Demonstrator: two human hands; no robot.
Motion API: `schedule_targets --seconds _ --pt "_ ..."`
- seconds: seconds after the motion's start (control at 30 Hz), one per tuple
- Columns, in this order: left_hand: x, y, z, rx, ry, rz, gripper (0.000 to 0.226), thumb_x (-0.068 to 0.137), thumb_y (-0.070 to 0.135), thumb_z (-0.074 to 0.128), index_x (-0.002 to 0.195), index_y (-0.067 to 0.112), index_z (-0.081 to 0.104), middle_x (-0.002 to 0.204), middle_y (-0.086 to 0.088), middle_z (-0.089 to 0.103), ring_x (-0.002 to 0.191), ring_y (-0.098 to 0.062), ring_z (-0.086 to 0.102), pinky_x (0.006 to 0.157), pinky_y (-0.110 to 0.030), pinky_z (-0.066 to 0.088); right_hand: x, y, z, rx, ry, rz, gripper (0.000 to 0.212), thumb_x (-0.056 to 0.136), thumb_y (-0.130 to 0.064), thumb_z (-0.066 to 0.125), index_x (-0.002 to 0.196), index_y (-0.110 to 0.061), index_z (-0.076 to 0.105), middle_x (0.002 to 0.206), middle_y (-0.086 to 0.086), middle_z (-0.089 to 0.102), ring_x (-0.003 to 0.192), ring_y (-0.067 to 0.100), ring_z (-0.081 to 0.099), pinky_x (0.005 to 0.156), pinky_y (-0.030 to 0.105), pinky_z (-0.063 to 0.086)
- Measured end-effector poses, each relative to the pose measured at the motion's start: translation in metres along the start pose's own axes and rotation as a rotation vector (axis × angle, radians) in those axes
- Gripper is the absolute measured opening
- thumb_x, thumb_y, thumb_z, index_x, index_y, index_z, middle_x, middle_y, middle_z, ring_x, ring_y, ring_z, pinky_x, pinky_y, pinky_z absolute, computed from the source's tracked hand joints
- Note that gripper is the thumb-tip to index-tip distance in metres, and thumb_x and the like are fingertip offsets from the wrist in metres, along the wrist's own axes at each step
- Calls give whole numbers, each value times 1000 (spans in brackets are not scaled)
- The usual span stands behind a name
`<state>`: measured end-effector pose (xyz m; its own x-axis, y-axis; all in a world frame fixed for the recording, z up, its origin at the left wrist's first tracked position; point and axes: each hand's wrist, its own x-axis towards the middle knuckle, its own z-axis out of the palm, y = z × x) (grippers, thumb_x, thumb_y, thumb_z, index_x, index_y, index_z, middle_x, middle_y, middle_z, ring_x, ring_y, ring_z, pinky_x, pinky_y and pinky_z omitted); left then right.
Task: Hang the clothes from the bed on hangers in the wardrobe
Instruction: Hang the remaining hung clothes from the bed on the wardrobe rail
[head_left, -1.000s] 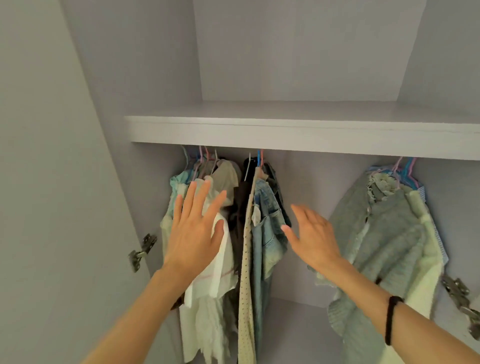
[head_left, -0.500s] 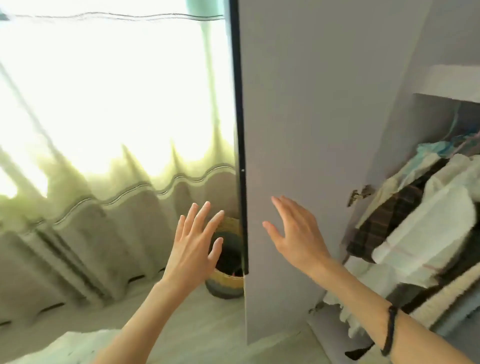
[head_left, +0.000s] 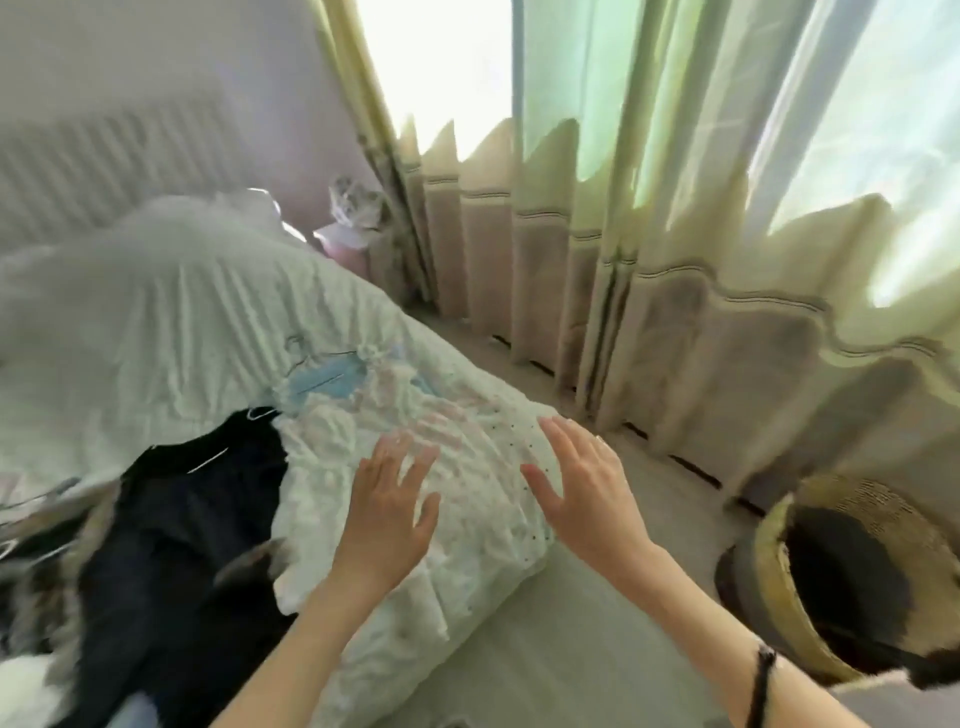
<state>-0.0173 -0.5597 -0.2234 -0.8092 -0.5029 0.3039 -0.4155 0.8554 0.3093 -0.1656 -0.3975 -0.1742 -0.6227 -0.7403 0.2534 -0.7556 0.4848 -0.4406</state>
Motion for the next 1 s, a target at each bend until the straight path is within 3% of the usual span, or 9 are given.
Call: schedule_targets --seconds 0.07,0.2,0.3,0.43,0.57,0.63,0.8,1.0 --pt "-39 -29 -13 54 -14 -129 48 88 36 36 131 18 46 137 -15 47 132 -33 31 104 -52 31 5 -31 26 27 -110 -97 55 94 -42 47 140 -15 38 144 6 41 132 25 39 108 38 28" --pt "-110 -79 -36 193 -99 -372 49 86 37 35 125 16 55 132 -13 52 129 -32 34 100 -48 31 5 -91 77 90 -272 -278 56 95 -42 42 142 -14 34 146 5 37 136 24 34 110 37 25" --pt "-156 -112 -48 189 -150 -540 50 86 37 34 123 15 58 130 -13 54 128 -35 39 97 -51 38 2 -126 114 90 -397 -359 57 97 -42 38 147 -19 23 152 0 27 140 17 23 114 32 18" --pt "-198 -149 -49 116 -170 -697 58 86 42 24 130 17 53 138 -12 46 134 -34 32 105 -49 29 5 -161 159 98 -507 -373 55 98 -42 36 147 -22 20 152 -3 25 140 14 21 113 28 15" --pt "-213 -190 -43 40 -190 -765 74 81 52 6 142 23 34 152 -5 23 143 -26 7 114 -40 10 21 -190 206 77 -554 -356 54 97 -41 38 146 -22 23 150 -2 30 139 15 25 112 29 19" --pt "-212 -217 -42 31 -221 -776 59 92 47 15 145 25 27 154 -3 15 144 -22 0 115 -38 6 30 -204 226 65 -564 -320 54 97 -39 40 145 -20 25 149 0 32 138 17 28 111 32 22" --pt "-177 -295 -39 27 -264 -753 48 98 30 36 145 22 27 154 -5 17 143 -23 4 114 -39 9 66 -220 271 22 -586 -243 53 97 -38 41 144 -16 29 148 3 34 137 19 29 111 34 24" --pt "-149 -329 -13 -80 -411 -726 49 99 30 35 146 23 24 155 -3 15 144 -21 1 115 -36 10 106 -194 306 -77 -667 -109 54 96 -37 42 144 -15 29 147 5 36 136 22 32 109 37 28"
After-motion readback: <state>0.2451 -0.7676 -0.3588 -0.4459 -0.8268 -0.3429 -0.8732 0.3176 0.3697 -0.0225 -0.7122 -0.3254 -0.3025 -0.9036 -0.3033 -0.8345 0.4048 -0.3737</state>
